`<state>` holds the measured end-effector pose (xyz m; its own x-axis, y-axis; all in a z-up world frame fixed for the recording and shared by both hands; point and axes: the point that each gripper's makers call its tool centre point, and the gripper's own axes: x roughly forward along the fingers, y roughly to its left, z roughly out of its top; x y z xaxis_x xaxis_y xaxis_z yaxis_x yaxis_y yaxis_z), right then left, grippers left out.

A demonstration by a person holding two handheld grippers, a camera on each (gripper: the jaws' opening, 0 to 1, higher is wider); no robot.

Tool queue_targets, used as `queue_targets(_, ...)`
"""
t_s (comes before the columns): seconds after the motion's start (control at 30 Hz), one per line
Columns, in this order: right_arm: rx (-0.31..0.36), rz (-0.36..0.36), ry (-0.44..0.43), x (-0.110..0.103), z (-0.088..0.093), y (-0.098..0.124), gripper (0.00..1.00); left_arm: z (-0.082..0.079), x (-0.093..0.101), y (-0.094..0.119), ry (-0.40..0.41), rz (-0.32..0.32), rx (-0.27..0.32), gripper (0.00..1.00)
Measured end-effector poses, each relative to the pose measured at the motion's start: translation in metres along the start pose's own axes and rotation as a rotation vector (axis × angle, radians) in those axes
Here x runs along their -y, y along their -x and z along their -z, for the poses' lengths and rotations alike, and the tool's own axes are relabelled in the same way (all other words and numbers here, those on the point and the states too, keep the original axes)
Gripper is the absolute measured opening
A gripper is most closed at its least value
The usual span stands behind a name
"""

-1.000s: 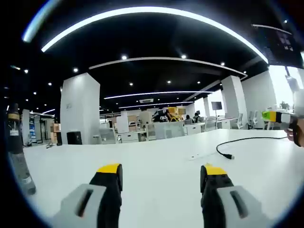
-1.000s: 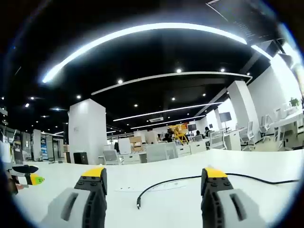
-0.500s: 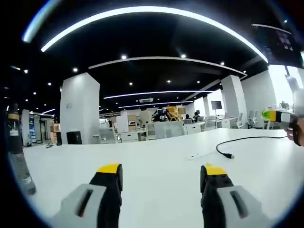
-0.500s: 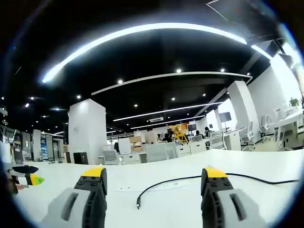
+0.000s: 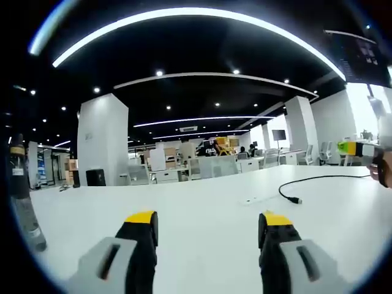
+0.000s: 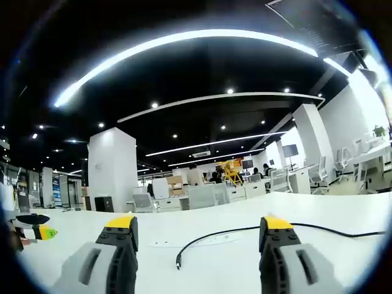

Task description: Find the data cable on the table. Grasp the USB connector end of the cable and insert it into the USB port on the table

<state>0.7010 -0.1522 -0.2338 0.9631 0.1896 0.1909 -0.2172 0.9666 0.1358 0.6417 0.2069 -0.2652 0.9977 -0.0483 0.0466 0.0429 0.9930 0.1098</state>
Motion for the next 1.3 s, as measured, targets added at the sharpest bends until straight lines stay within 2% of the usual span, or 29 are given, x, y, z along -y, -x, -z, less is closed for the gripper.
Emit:
queue_targets(0.73,-0.009,-0.003,0.005,0.000,0.002,-0.001,0.81,0.000,0.002,-0.001,0.004,0.010,0.006,0.67)
queue_targets(1.0,-0.008,-0.009,0.033,0.001,0.000,-0.005,0.73,-0.003,0.003,-0.001,0.013,0.016,0.024,0.67)
queue_targets(1.1,-0.041,-0.045,0.029,-0.005,0.004,-0.015,0.72,-0.005,0.004,-0.001,0.020,0.025,0.029,0.67)
queue_targets(1.3,-0.170,-0.130,0.086,-0.022,0.019,-0.040,0.70,-0.004,0.008,-0.001,0.023,0.047,0.024,0.67)
